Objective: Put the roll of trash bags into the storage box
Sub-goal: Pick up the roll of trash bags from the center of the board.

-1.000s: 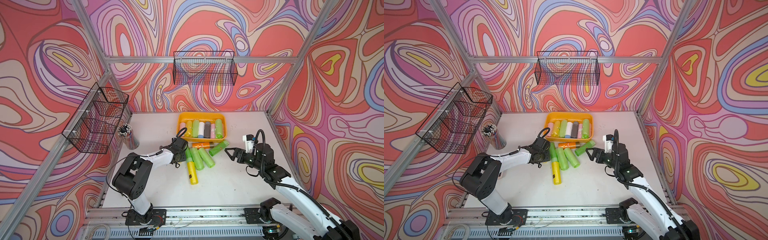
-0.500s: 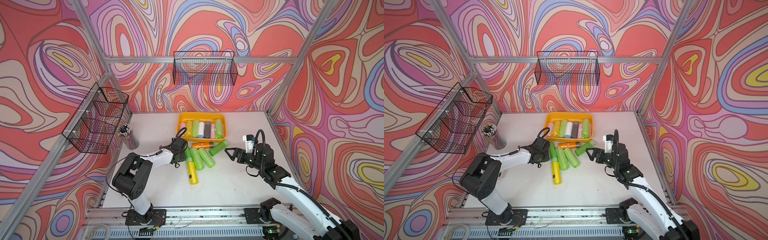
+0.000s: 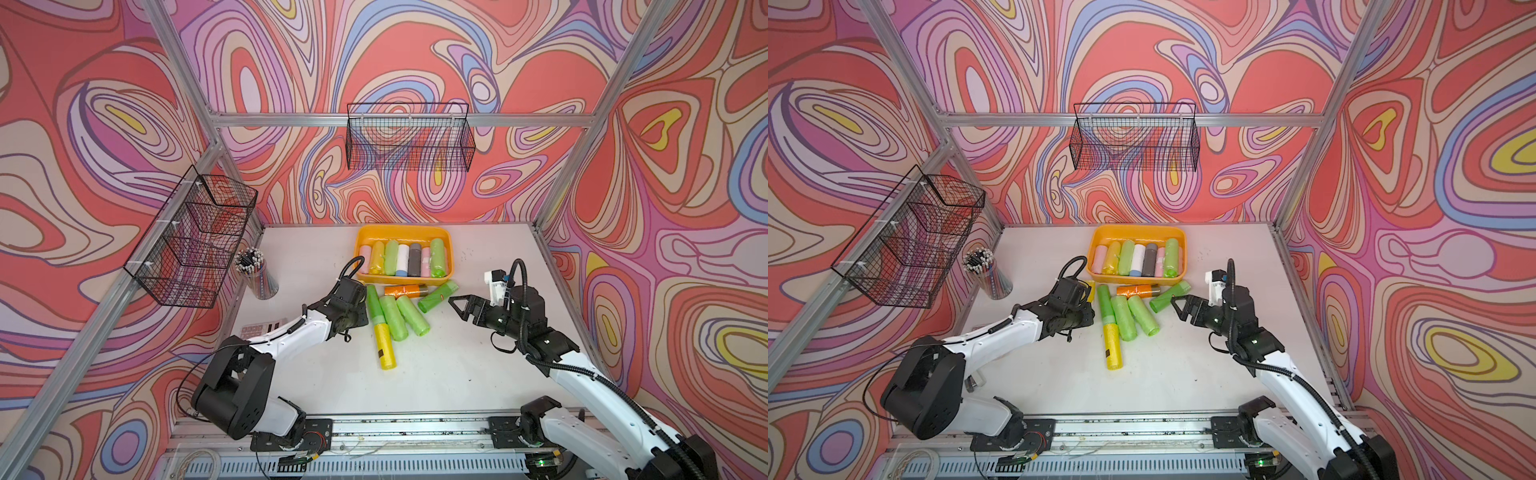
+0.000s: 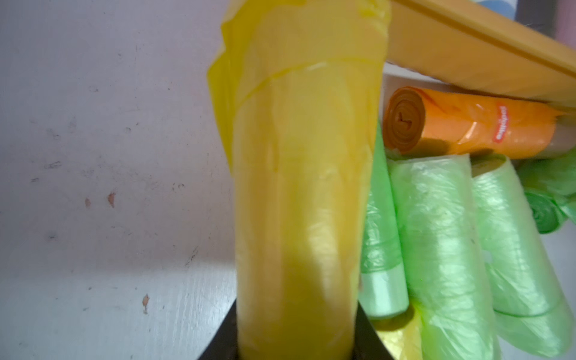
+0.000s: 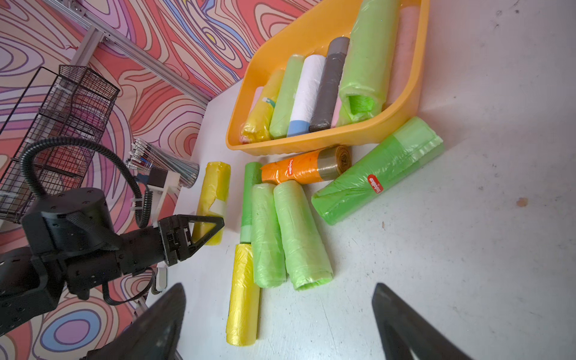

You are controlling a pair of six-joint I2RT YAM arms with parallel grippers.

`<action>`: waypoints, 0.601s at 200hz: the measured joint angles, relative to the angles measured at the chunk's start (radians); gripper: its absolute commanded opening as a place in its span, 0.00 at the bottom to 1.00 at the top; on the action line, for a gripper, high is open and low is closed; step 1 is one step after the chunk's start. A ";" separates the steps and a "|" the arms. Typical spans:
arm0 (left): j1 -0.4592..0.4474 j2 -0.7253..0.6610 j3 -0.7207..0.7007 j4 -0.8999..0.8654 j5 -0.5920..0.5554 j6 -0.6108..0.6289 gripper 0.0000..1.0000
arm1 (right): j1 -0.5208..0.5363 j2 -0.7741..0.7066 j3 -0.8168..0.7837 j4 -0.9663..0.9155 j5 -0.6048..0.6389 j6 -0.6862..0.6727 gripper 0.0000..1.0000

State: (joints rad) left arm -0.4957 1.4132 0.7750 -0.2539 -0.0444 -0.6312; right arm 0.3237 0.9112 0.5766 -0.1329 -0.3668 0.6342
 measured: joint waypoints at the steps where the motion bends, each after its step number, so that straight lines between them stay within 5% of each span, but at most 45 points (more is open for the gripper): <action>1: 0.000 -0.005 -0.002 0.000 0.002 0.000 0.24 | 0.000 0.000 0.000 0.000 0.000 0.000 0.95; 65: 0.000 -0.232 -0.050 -0.002 0.046 0.011 0.24 | 0.000 0.033 0.047 -0.028 0.002 0.023 0.95; 120: 0.000 -0.288 -0.050 0.000 0.116 0.026 0.24 | 0.000 0.041 0.072 -0.048 0.023 0.037 0.95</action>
State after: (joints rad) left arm -0.4957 1.1255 0.7246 -0.2543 0.0711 -0.6052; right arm 0.3237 0.9520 0.6491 -0.1810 -0.3439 0.6712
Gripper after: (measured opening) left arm 0.355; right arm 0.952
